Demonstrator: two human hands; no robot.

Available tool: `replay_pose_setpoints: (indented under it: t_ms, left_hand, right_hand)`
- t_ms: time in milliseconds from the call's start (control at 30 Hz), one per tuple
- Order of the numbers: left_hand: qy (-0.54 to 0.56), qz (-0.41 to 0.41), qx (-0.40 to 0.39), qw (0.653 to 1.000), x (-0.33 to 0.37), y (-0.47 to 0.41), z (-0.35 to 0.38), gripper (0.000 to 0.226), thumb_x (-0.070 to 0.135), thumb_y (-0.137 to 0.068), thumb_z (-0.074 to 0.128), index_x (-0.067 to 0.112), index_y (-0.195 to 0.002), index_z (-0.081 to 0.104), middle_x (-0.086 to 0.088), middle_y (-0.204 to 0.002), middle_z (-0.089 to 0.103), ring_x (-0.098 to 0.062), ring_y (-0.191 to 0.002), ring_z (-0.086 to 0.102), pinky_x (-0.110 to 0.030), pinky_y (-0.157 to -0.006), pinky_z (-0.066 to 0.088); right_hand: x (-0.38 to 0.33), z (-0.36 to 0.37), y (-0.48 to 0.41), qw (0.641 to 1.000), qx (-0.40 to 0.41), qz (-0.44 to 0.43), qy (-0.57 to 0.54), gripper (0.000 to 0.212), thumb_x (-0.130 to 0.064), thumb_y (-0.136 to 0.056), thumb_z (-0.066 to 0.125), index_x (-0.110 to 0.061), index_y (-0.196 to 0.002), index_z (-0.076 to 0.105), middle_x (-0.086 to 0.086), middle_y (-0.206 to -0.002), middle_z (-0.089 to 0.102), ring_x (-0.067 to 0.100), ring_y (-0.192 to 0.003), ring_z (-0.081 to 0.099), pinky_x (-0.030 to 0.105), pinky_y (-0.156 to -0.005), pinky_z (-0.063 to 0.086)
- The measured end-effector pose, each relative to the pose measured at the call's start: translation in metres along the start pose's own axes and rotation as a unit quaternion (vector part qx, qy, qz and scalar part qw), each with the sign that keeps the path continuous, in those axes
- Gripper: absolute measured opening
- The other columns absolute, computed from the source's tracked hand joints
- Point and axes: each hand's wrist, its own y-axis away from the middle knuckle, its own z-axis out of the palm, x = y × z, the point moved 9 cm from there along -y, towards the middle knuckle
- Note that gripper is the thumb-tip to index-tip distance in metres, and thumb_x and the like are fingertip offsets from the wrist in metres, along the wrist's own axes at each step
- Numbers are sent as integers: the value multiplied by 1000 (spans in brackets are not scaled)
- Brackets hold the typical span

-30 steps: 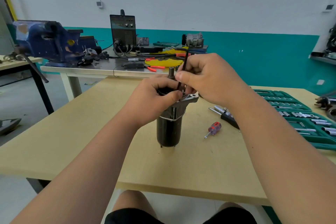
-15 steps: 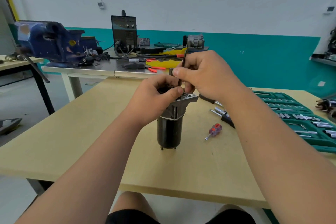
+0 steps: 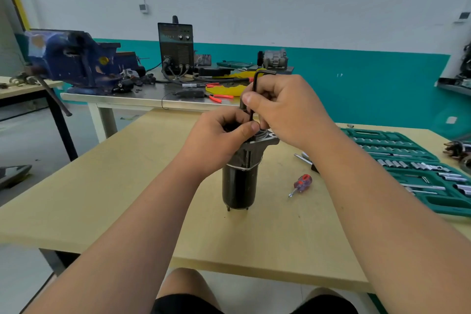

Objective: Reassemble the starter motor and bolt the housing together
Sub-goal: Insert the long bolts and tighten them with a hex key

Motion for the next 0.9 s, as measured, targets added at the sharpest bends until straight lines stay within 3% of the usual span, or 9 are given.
replay_pose_setpoints:
  t_ms: [133,300,433,533,633,700,733,800,900]
  left_hand:
    - [-6,-1,0,1000,-3,-4,-1,18,18,-92,64,9,-78,67,1,-63,54,-10,-57,47,-23,-53,39]
    - [-23,4,0,1000,-4,-5,-2,15,19,-93,63,17,-85,75,-8,-81,64,-19,-71,57,-31,-65,46]
    - [-17,-10,-11,1000,-6,-6,-2,22,22,-93,62,37,-80,71,7,-78,65,0,-68,57,-18,-63,46]
    - [-18,-28,-2,999,-10,-8,-2,16,25,-92,64,35,-80,70,2,-79,68,-5,-69,59,-25,-65,50]
    - [-11,-24,14,1000,-9,-10,-4,14,24,-91,66,32,-80,71,7,-74,69,-3,-67,60,-22,-63,51]
    - [-28,-15,14,999,-7,-11,-4,18,25,-92,64,34,-79,71,9,-76,69,-2,-67,60,-22,-63,50]
    - [-37,-11,9,999,-7,-11,-4,20,25,-93,62,36,-79,70,10,-78,69,-2,-70,60,-23,-65,50]
    - [-46,-6,-4,999,-5,-9,-2,24,25,-96,59,40,-80,68,15,-76,67,-2,-74,59,-23,-68,48]
    - [-46,5,-16,999,-1,-4,0,27,23,-97,57,42,-80,68,18,-76,65,-3,-76,59,-22,-68,47]
  right_hand:
    - [2,7,-4,982,-85,7,-171,24,-32,-92,49,-31,-114,59,-9,-90,66,9,-59,60,30,-57,52]
    - [8,31,-13,835,-224,77,-497,40,-35,-98,33,-11,-114,60,4,-90,66,13,-49,53,24,-48,43]
    - [8,47,-19,747,-258,101,-605,27,-34,-81,60,-12,-95,67,0,-77,61,3,-40,44,17,-40,31]
    - [14,40,-28,799,-199,128,-553,18,-33,-74,69,-15,-70,64,-3,-63,55,2,-34,38,15,-36,29]
    - [25,4,-30,964,33,109,-241,28,-34,-85,67,-18,-64,57,-7,-54,57,7,-39,45,20,-43,37]
    - [10,-23,-17,976,209,57,-6,25,-38,-85,61,-21,-66,58,-8,-55,57,5,-51,52,21,-50,41]
    - [6,-23,-13,973,225,48,2,23,-37,-87,59,-22,-69,58,-7,-56,58,5,-51,52,22,-50,42]
    - [14,-1,-19,975,100,79,-184,19,-35,-93,51,-23,-84,63,-5,-57,60,8,-43,46,24,-44,40]
    - [18,21,-21,897,-103,123,-413,25,-29,-100,42,-18,-102,64,-1,-68,61,11,-42,40,22,-40,36]
